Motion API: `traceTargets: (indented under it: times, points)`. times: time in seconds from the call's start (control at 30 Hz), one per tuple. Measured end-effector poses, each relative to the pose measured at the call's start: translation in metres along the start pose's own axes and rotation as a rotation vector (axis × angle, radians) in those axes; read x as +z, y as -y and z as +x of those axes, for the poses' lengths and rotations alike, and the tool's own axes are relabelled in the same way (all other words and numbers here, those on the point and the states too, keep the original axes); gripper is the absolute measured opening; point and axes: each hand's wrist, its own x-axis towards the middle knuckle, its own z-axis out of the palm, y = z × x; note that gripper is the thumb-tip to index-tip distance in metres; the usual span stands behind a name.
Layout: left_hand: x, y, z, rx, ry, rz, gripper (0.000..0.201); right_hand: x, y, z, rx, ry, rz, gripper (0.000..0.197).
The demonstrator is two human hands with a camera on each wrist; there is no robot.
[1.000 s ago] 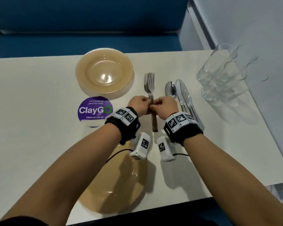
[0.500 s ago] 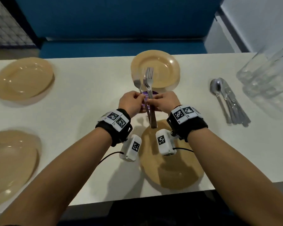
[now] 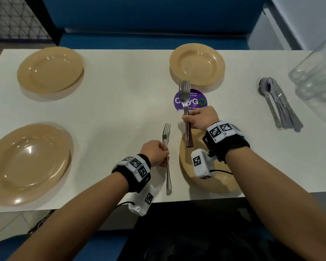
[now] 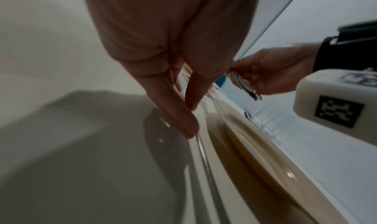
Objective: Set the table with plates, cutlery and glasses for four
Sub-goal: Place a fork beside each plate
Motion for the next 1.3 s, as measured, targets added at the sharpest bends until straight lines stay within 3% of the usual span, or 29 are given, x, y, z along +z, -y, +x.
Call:
traceTargets:
  times: [0.3, 0.43, 1.3]
  points:
    - [0.015, 0.012, -0.007, 0.006, -0.085, 0.047, 0.016, 0.001, -0.020, -0.017, -0.002, 0.031, 0.011, 0.002]
    - [0.018, 0.010, -0.009, 0.002, -0.125, 0.049, 0.017, -0.005, -0.017, -0.019, -0.015, 0.003, 0.021, 0.019]
    - [0.026, 0.007, 0.002, 0.036, -0.166, 0.084, 0.029, -0.008, -0.021, -0.018, -0.018, 0.022, 0.013, 0.022]
